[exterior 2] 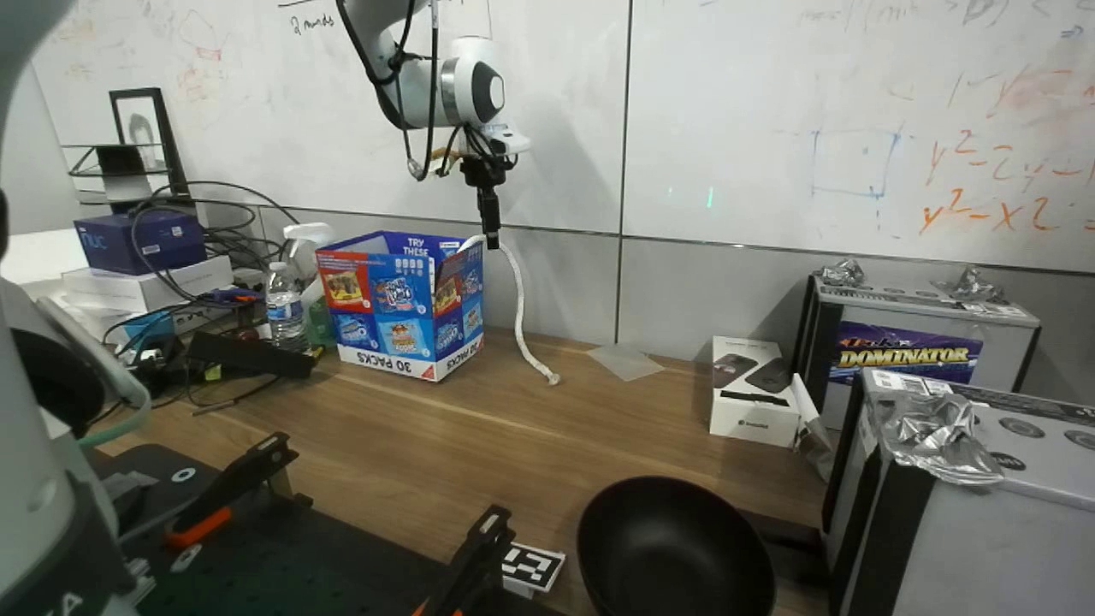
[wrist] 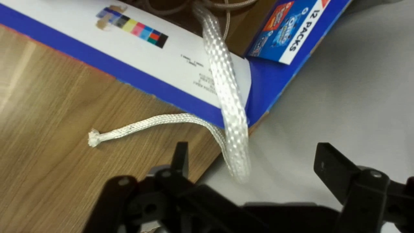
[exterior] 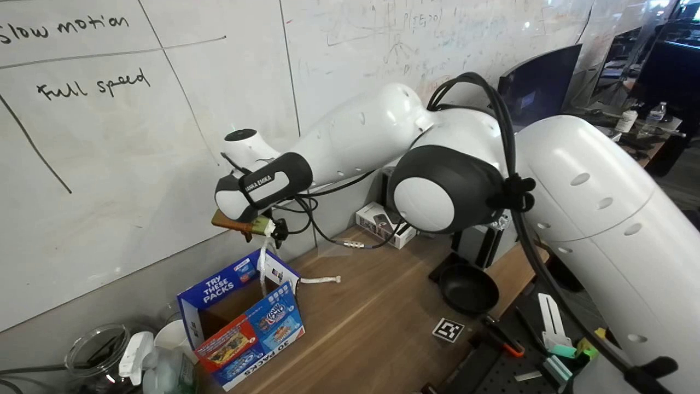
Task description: Put the ropes in the carton box
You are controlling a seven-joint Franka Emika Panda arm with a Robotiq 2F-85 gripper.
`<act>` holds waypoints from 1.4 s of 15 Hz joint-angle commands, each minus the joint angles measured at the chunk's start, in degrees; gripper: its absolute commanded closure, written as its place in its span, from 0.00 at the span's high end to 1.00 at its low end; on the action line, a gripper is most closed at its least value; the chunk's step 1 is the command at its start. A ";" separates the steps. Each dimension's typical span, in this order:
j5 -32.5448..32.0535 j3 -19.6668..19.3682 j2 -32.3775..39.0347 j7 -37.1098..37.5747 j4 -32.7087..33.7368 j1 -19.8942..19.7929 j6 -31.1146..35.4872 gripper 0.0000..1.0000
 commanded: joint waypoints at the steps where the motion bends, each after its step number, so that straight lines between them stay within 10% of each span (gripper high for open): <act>1: 1.35 2.88 0.39 -5.83 3.55 -1.98 -5.04 1.00; 21: 1.89 3.32 3.72 -15.93 8.85 -3.40 -13.64 1.00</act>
